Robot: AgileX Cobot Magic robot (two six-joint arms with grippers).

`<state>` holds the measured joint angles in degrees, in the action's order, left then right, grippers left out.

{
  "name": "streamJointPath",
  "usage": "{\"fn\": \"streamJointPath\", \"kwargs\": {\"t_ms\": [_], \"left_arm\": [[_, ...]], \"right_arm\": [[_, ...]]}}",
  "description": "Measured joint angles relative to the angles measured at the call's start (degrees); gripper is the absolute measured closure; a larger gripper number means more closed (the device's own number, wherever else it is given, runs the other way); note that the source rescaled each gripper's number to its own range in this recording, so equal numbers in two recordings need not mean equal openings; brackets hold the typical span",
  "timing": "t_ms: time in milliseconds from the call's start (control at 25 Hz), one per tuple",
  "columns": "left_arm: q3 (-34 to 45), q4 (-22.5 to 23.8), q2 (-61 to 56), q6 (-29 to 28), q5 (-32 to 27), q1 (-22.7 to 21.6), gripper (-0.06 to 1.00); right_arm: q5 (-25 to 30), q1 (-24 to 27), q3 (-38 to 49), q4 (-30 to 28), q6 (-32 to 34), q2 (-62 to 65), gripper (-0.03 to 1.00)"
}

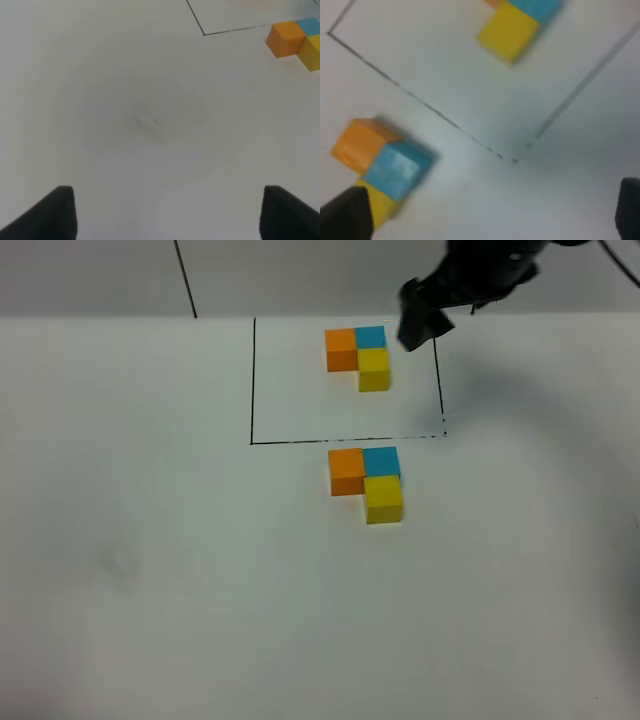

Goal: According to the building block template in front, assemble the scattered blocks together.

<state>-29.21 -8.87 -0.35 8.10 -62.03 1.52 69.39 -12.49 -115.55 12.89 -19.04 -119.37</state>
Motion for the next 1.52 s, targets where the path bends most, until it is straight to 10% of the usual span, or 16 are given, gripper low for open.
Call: {"fn": "streamJointPath", "kwargs": {"t_ms": [520, 880, 1520], "left_arm": [[0.0, 0.0, 0.0, 0.0, 0.0, 0.0, 0.32], [0.0, 0.0, 0.0, 0.0, 0.0, 0.0, 0.32], [0.0, 0.0, 0.0, 0.0, 0.0, 0.0, 0.32]], "right_arm": [[-9.6, 18.5, 44.1, -7.8, 12.0, 38.5, 0.0], [-13.9, 17.3, 72.9, -8.4, 16.1, 72.8, 0.0], [-8.3, 7.4, 86.7, -13.9, 20.3, 114.8, 0.0]]}}
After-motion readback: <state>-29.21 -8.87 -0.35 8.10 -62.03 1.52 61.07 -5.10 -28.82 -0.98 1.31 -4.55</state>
